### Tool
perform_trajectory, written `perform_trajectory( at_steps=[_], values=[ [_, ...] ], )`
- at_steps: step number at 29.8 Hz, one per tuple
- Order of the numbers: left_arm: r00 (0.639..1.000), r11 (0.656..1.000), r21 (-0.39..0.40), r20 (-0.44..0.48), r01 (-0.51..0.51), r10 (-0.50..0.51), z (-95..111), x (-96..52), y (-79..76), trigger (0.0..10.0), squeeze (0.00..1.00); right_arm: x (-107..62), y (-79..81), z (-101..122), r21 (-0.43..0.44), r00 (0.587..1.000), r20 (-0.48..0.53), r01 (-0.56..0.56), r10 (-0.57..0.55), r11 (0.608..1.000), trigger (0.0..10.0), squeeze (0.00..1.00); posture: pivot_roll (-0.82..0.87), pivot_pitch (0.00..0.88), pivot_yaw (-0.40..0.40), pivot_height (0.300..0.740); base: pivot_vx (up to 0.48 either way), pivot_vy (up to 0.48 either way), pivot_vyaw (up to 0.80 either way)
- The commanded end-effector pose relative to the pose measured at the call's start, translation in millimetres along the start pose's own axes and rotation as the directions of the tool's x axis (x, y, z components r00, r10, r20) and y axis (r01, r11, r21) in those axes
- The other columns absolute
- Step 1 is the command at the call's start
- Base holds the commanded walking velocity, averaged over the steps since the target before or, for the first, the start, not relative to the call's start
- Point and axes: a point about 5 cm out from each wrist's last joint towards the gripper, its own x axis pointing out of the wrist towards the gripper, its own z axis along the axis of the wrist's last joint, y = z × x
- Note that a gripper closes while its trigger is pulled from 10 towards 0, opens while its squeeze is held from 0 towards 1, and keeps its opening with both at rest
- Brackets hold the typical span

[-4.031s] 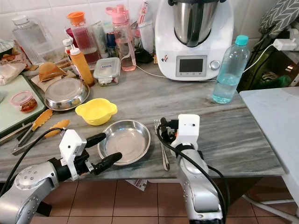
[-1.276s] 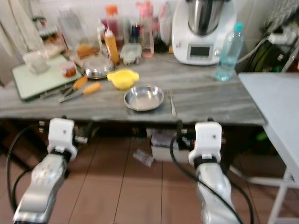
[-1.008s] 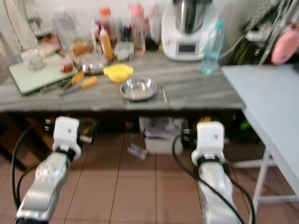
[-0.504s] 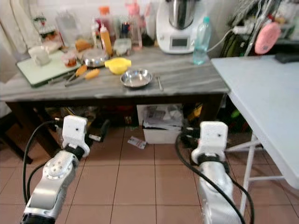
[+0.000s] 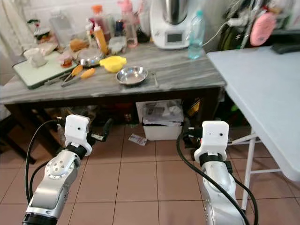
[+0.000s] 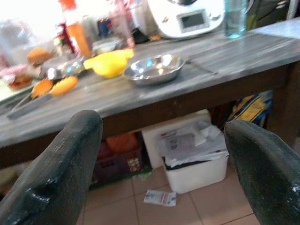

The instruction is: Setting the table

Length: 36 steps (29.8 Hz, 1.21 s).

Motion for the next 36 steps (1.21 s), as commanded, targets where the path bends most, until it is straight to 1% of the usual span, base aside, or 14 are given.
perform_trajectory(
  at_steps=[1, 15, 16, 18, 20, 22, 24, 25, 36],
  values=[
    [1.0, 1.0, 0.014, 0.009, -0.004, 0.004, 2.7, 0.4, 3.0, 10.0, 0.0, 0.1, 2.0, 3.9, 0.008, 1.0, 0.013, 0.0, 0.0, 1.0, 10.0, 0.0, -0.14, 0.007, 0.076, 0.74, 0.0, 0.0, 0.0],
    [1.0, 1.0, 0.014, 0.009, -0.004, 0.004, 2.7, 0.4, 3.0, 10.0, 0.0, 0.1, 2.0, 3.9, 0.008, 1.0, 0.013, 0.0, 0.0, 1.0, 10.0, 0.0, -0.14, 0.007, 0.076, 0.74, 0.0, 0.0, 0.0],
    [1.0, 1.0, 0.011, 0.011, 0.001, -0.001, 2.7, 0.6, 2.8, 10.0, 0.0, 0.1, 1.0, 4.3, -0.007, 1.0, 0.015, 0.005, -0.004, 1.0, 10.0, 0.0, -0.14, 0.008, 0.077, 0.74, 0.0, 0.0, 0.0],
    [1.0, 1.0, -0.011, 0.013, 0.02, -0.02, 3.6, 3.1, 0.2, 10.0, 0.0, 1.9, -3.0, 14.4, -0.047, 0.998, 0.066, -0.002, 0.005, 0.999, 10.0, 0.0, -0.14, 0.0, 0.08, 0.74, 0.0, -0.48, 0.0],
    [0.999, 0.999, -0.017, 0.012, 0.029, -0.029, 3.9, 3.8, -1.0, 10.0, 0.0, 2.3, -3.6, 18.5, -0.057, 0.996, 0.087, -0.007, 0.012, 0.998, 10.0, 0.0, -0.14, 0.002, 0.081, 0.74, 0.0, -0.48, 0.0],
    [0.999, 0.999, -0.016, 0.013, 0.029, -0.029, 3.9, 3.6, -1.0, 10.0, 0.0, 2.3, -2.9, 18.6, -0.055, 0.996, 0.087, -0.009, 0.014, 0.998, 10.0, 0.0, -0.14, 0.003, 0.08, 0.74, 0.0, -0.416, 0.0],
    [0.999, 0.999, -0.014, 0.017, 0.028, -0.028, 4.4, 3.6, -0.9, 10.0, 0.0, 2.2, -3.1, 18.2, -0.054, 0.996, 0.085, -0.009, 0.014, 0.999, 10.0, 0.0, -0.14, 0.003, 0.08, 0.74, 0.0, 0.0, 0.0],
    [1.0, 0.999, -0.027, 0.02, 0.025, -0.024, 4.2, 3.3, -0.8, 10.0, 0.0, 1.9, -3.1, 17.8, -0.052, 0.996, 0.083, -0.01, 0.014, 0.999, 10.0, 0.0, -0.14, 0.005, 0.079, 0.74, 0.0, 0.0, 0.0],
    [1.0, 1.0, -0.02, 0.008, 0.011, -0.011, 2.1, 1.8, 0.5, 10.0, 0.0, 1.0, -1.4, 15.7, -0.05, 0.997, 0.072, -0.026, 0.03, 0.998, 10.0, 0.0, -0.14, 0.008, 0.075, 0.74, 0.0, 0.0, 0.0]
  ],
)
